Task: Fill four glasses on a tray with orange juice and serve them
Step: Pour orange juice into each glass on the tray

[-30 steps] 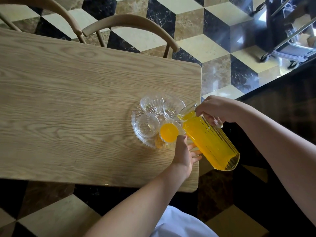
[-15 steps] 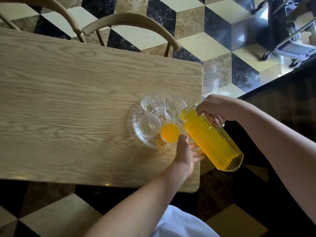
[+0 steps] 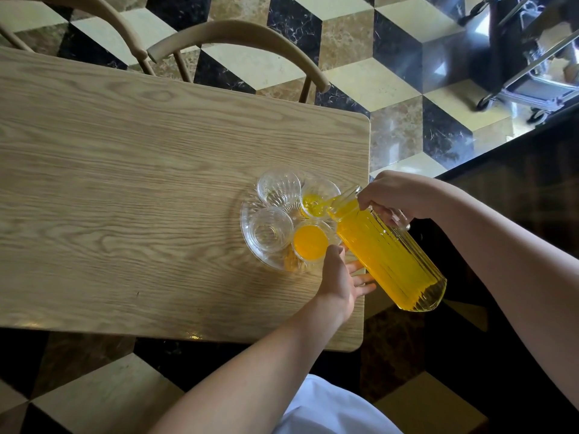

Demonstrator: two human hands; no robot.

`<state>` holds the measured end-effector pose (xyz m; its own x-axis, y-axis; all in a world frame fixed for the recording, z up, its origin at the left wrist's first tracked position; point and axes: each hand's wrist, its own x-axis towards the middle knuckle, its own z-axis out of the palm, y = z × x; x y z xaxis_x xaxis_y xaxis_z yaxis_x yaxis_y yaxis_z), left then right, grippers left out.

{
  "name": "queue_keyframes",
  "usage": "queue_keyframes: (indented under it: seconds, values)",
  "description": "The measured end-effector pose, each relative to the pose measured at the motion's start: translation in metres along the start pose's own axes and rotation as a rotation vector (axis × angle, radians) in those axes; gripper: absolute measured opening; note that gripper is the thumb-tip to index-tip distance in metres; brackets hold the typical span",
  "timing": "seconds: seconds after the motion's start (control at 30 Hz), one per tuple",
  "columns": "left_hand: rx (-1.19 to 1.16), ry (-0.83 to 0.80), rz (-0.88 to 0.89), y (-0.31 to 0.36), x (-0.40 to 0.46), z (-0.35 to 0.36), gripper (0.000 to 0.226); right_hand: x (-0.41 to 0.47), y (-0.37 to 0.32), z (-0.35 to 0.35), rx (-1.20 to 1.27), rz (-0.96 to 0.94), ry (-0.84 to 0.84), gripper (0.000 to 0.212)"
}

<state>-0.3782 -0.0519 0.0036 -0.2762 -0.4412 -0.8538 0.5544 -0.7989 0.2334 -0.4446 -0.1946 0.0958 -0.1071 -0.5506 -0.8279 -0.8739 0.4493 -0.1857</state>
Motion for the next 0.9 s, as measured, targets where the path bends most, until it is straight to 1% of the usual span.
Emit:
queue_keyframes:
  seconds: [0.53,0.9]
  values:
    - [-0.062,-0.033,-0.021,0.0004,-0.0047,-0.0013,0.062,-0.0022,-0.0043,0.0018,-0.019,0.001,0.015,0.031]
    - [-0.113,-0.057,-0.044,-0.0003,-0.0067,-0.0031,0.064,-0.0066,-0.0092,0.0063,-0.024,0.024,0.019,0.035]
